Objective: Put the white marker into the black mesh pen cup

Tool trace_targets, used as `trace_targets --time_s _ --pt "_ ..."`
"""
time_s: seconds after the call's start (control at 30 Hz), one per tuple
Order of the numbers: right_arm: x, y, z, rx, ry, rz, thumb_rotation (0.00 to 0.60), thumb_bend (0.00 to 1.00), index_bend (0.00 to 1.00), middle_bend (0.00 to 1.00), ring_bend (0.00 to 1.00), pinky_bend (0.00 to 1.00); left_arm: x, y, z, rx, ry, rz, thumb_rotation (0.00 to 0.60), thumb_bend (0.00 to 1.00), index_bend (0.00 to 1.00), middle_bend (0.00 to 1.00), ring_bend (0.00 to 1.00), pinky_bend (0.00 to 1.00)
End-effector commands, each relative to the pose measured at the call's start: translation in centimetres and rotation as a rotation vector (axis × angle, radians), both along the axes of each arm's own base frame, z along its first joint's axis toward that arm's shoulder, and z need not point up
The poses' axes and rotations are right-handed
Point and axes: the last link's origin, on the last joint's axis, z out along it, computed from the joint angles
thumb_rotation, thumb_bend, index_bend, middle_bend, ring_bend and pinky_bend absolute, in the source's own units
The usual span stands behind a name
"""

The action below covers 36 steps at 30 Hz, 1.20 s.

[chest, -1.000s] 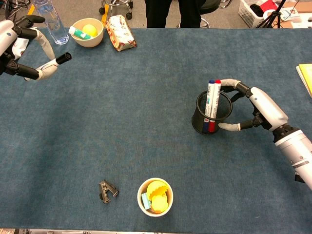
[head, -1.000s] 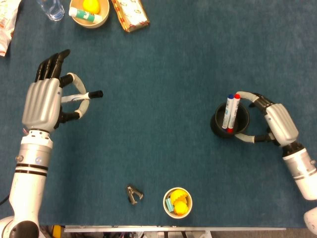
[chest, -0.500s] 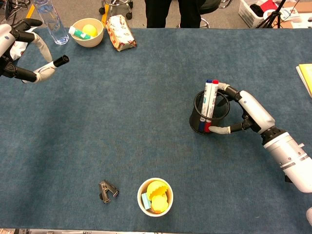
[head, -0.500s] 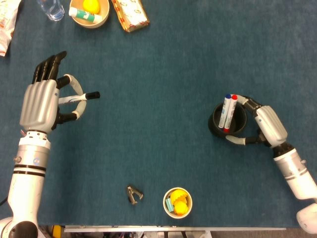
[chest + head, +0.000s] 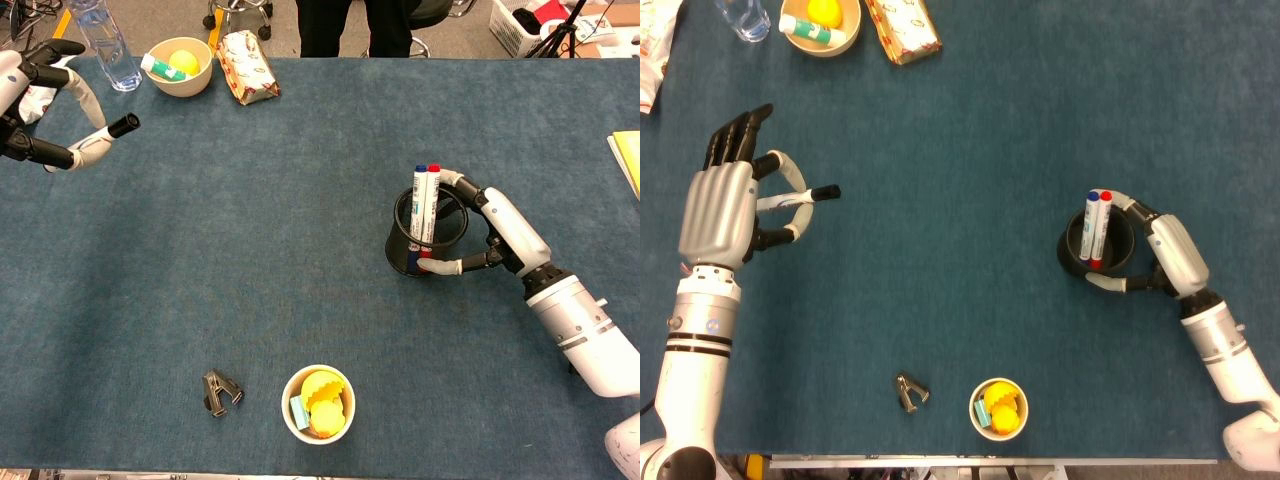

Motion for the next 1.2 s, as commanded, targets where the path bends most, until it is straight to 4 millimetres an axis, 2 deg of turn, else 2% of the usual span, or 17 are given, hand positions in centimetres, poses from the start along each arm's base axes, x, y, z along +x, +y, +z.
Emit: trace_targets --time_s 0.03,0.17,0.5,0.8,1.03,1.2 --pt "0.0 0.0 0.0 -0.016 -0.023 -0.010 0.600 0.00 0.27 0.41 0.35 0.39 0.0 0.0 0.0 0.001 -0.001 -0.002 0.600 0.36 0.61 0.07 0.00 0.01" --pt "-0.1 0.0 -0.2 -0.021 -0.044 -0.024 0.600 0.00 0.32 0.46 0.40 0.42 0.1 -0.1 0.0 -0.001 -0.001 -0.004 0.600 0.36 0.61 0.07 0.00 0.01" --pt "-0.2 0.2 -0.2 -0.034 -0.048 -0.017 0.600 0.00 0.36 0.51 0.46 0.43 0.6 -0.2 0.3 0.007 -0.018 -0.021 0.600 0.36 0.61 0.07 0.00 0.01" --pt "0.0 -0.7 0.9 -0.066 -0.025 0.017 0.600 0.00 0.36 0.52 0.47 0.43 4.0 -0.5 0.8 -0.031 -0.129 -0.104 0.600 0.36 0.61 0.08 0.00 0.01" --pt "0.9 -1.1 0.8 -0.056 -0.018 0.054 0.600 0.00 0.36 0.52 0.47 0.43 7.0 -0.5 0.5 -0.086 -0.218 -0.172 0.600 0.36 0.61 0.09 0.00 0.01" --pt "1.6 -1.2 0.5 -0.047 -0.026 0.072 0.600 0.00 0.36 0.52 0.47 0.43 8.2 -0.9 -0.2 -0.154 -0.294 -0.185 0.600 0.36 0.61 0.09 0.00 0.01"
